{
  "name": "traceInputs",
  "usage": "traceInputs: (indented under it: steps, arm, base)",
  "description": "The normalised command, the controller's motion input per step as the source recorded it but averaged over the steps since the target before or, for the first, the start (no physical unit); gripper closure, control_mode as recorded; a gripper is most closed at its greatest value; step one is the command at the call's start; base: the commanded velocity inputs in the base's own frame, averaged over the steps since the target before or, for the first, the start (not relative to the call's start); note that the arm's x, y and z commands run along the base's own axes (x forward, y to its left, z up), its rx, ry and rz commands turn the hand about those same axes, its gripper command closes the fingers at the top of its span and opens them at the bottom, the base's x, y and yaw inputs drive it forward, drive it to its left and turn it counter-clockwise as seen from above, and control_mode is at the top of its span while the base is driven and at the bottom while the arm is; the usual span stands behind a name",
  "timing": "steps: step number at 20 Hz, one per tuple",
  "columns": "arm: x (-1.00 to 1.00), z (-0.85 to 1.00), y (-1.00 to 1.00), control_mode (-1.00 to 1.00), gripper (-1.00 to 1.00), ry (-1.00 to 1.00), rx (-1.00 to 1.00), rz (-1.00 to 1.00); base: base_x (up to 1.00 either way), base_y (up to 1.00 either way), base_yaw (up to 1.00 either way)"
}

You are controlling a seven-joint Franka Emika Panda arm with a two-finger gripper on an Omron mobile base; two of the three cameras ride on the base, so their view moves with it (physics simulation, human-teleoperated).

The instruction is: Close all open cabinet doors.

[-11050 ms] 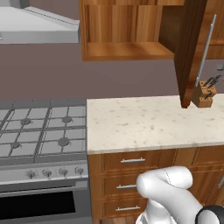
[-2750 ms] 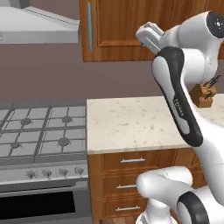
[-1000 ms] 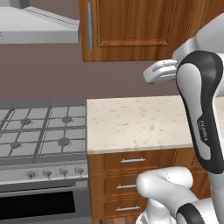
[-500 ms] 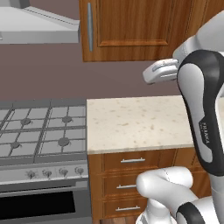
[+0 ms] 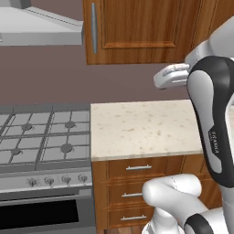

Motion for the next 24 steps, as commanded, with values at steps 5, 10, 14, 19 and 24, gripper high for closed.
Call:
traceInputs:
  steps: [5, 10, 14, 19, 24]
  arm:
    - [-0.06, -0.04, -0.26, -1.0, -1.0, 0.0, 0.0, -0.15]
    - [0.0, -0.02, -0.08, -1.0, -1.0, 0.0, 0.0, -0.21]
    - [0.0, 0.0, -0.01, 1.0, -1.0, 0.0, 0.0, -0.06]
    - [0.0, 0.0, 0.0, 1.0, -1.0, 0.0, 0.0, 0.0]
    - [0.0, 0.0, 0.0, 1.0, -1.0, 0.0, 0.0, 0.0]
  base:
    - [0.0, 0.0, 0.0]
    - [0.0, 0.0, 0.0]
    - [0.0, -0.07, -0.23]
    - [0.0, -0.32, -0.37]
    - [0.0, -0.43, -0.39]
